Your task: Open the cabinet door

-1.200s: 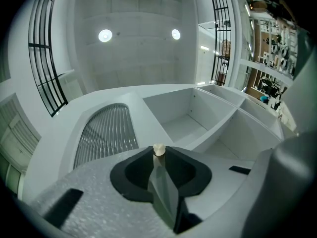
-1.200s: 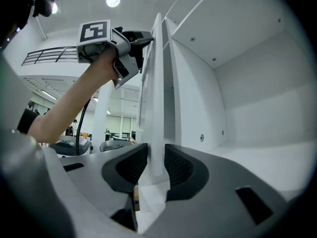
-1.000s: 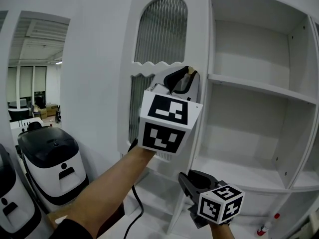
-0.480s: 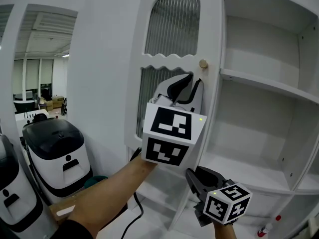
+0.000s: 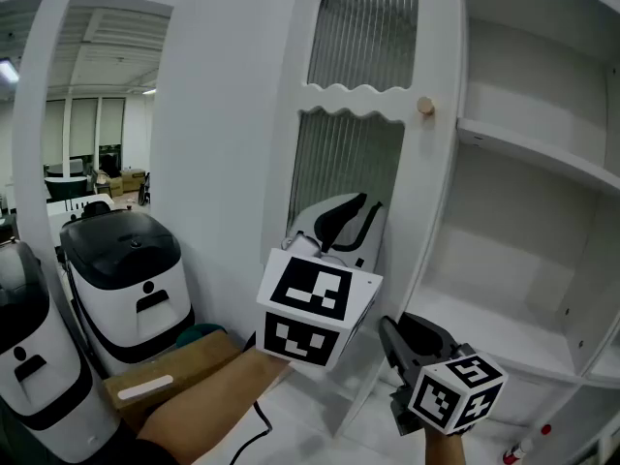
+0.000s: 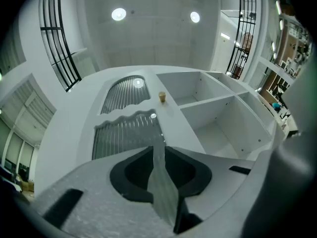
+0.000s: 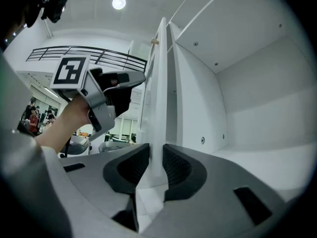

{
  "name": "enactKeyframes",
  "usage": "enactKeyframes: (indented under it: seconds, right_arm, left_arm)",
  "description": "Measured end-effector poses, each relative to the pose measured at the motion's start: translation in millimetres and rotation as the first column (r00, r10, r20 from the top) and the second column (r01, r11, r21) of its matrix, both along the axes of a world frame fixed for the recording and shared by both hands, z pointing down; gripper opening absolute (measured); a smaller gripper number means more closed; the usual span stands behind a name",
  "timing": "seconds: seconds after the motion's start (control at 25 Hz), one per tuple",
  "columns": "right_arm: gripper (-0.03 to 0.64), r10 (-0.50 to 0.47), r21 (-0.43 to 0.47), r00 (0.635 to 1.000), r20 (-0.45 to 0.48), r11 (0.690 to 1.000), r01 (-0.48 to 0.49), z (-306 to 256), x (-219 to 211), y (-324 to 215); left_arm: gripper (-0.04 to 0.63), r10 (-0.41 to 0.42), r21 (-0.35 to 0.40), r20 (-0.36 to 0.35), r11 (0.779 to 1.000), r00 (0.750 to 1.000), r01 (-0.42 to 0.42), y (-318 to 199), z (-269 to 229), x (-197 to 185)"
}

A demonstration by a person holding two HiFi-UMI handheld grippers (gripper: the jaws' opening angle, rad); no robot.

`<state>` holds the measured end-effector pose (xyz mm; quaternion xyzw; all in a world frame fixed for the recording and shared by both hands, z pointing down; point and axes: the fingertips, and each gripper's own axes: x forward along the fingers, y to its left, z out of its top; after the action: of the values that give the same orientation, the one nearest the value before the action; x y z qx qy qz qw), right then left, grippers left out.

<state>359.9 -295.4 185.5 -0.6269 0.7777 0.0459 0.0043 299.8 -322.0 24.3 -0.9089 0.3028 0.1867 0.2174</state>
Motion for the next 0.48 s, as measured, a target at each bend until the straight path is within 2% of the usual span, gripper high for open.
enactKeyframes:
  seconds: [0.28,0.48]
  right_arm:
    - [0.091,-0.014,0.007,1.000,-0.002,1.000,0.014,1.1,-1.3,1.8]
    - [0.089,-0.026,0.006,1.000,-0.004,1.000,0.026,0.3,-1.7,2.2]
  left_arm:
    - [0.081,-0.056,-0.092,0.036,0.994,0.998,0.059,-7.5,47.3,-13.3]
    - [0.080,-0.076,-0.204,0.086,0.975,0.993,0.092,-13.9,86.4,-18.4]
